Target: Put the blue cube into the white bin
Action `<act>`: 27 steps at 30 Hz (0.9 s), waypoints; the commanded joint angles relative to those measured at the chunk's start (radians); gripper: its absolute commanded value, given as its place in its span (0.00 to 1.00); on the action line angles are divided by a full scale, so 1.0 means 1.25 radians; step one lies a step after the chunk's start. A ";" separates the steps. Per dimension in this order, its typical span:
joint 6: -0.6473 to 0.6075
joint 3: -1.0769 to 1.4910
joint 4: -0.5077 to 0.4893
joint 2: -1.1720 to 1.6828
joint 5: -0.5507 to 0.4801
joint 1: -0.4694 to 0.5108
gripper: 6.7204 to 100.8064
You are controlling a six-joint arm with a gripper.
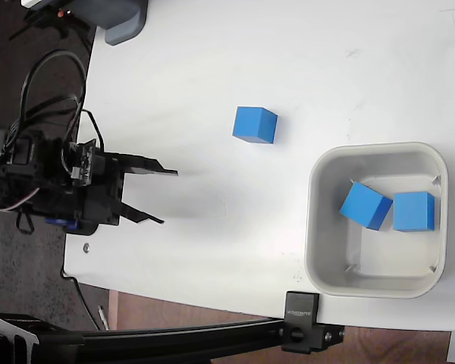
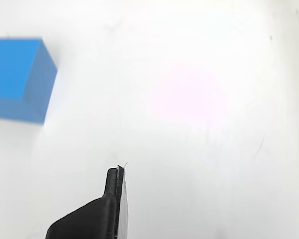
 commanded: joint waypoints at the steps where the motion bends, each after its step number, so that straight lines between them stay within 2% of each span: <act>1: 0.001 0.025 0.011 0.094 0.047 -0.031 0.99; 5: -0.009 0.098 0.016 0.174 0.032 -0.013 0.99; 8: -0.020 0.137 0.070 0.298 0.020 -0.020 0.99; 27: -0.010 0.137 0.069 0.299 0.042 -0.032 0.99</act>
